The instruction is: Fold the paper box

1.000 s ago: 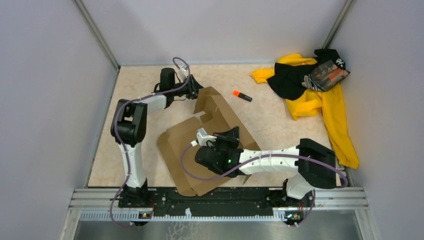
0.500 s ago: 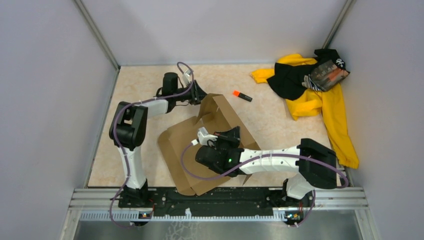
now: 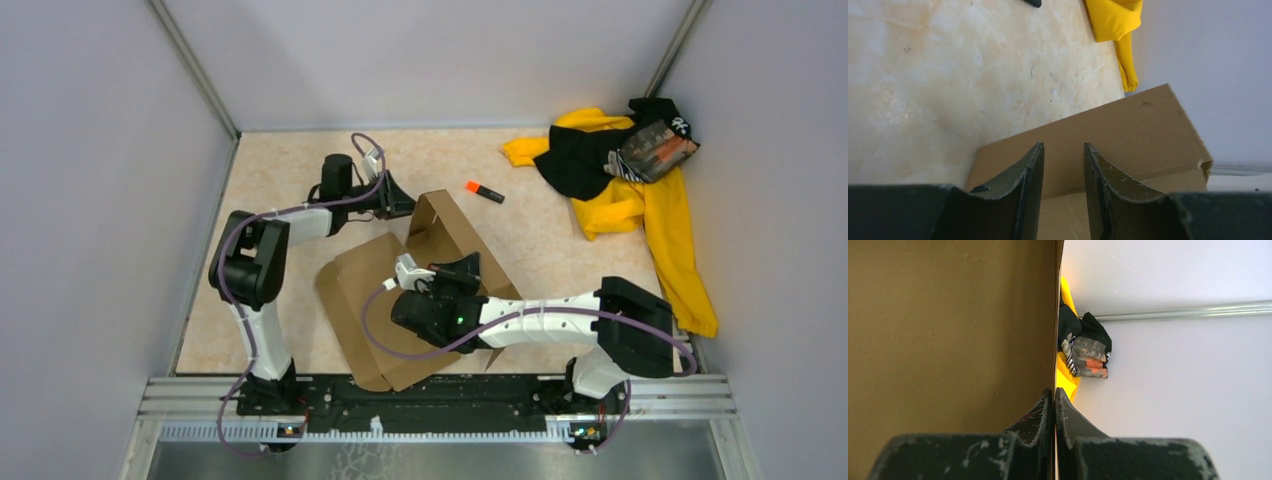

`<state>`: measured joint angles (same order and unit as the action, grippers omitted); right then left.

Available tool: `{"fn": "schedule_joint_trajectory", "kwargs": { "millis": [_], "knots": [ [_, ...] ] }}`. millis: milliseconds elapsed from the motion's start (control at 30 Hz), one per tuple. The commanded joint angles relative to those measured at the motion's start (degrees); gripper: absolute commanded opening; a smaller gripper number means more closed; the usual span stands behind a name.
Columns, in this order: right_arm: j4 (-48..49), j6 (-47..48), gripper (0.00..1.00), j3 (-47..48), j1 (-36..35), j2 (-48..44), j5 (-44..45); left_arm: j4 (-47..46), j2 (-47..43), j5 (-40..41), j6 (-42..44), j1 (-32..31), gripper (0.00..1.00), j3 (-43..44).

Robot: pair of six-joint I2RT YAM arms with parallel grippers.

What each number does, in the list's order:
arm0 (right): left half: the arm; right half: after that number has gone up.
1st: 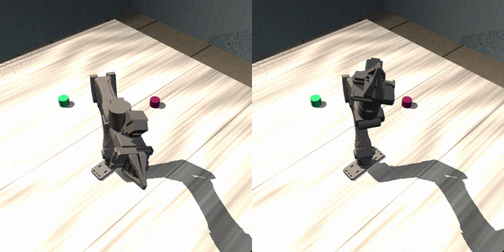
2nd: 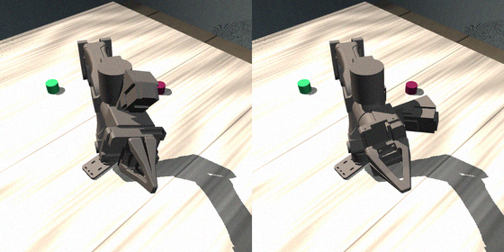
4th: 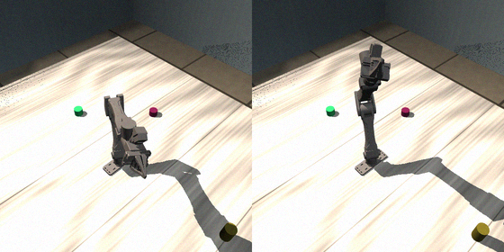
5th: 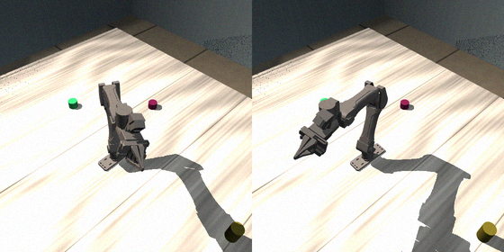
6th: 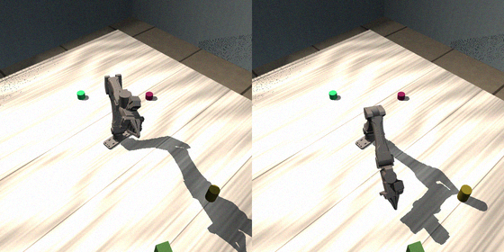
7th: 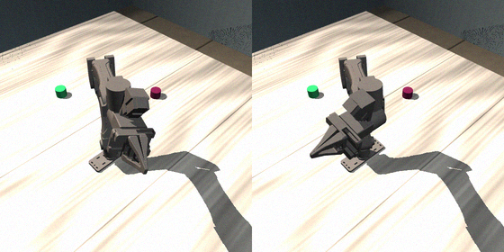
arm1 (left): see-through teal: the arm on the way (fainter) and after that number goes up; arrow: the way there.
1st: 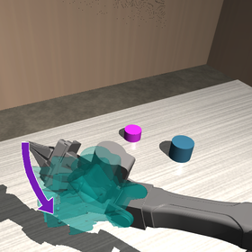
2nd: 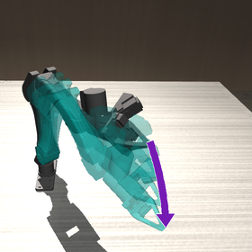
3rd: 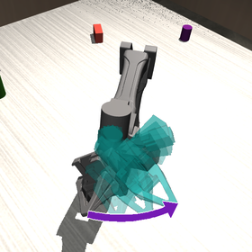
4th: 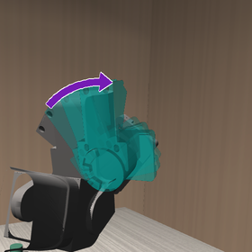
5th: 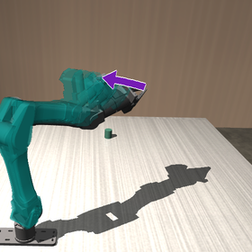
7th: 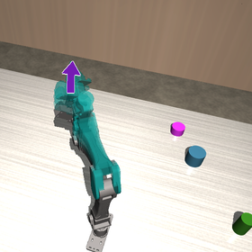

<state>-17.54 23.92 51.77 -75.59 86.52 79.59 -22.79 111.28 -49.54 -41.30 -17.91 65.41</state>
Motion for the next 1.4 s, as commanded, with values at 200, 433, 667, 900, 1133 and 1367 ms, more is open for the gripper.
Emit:
{"fn": "schedule_joint_trajectory", "kwargs": {
  "millis": [200, 433, 667, 900, 1133, 1367],
  "knots": [
    [-2.9, -3.7, 0.00, 1.6, -1.4, 2.6, 0.6, -5.3, -3.9, 0.9, 1.6, -0.9, 0.41, -8.4],
    [-6.3, -5.4, 0.00, 2.6, -2.9, 4.4, 2.0, -5.6, -5.6, 2.9, 3.8, -0.7, 0.42, -11.7],
    [-8.6, -5.8, 0.00, 4.1, -4.4, 6.2, 3.3, -7.2, -5.8, 3.5, 4.8, 0.7, 0.43, -14.8],
    [-10.3, -6.0, 0.00, 5.9, -5.9, 8.7, 5.5, -7.4, -7.0, 4.1, 5.8, 2.9, 0.43, -17.3],
    [-24.5, -18.7, 0.00, 11.8, -6.8, 13.2, 8.6, -9.5, -8.6, 2.4, 6.2, 5.6, 0.43, -20.0],
    [-65.9, -61.2, 0.00, 26.3, -8.8, 25.8, 12.4, -14.8, -9.0, 0.3, 5.5, 6.1, 0.44, -22.6]
  ]
}}
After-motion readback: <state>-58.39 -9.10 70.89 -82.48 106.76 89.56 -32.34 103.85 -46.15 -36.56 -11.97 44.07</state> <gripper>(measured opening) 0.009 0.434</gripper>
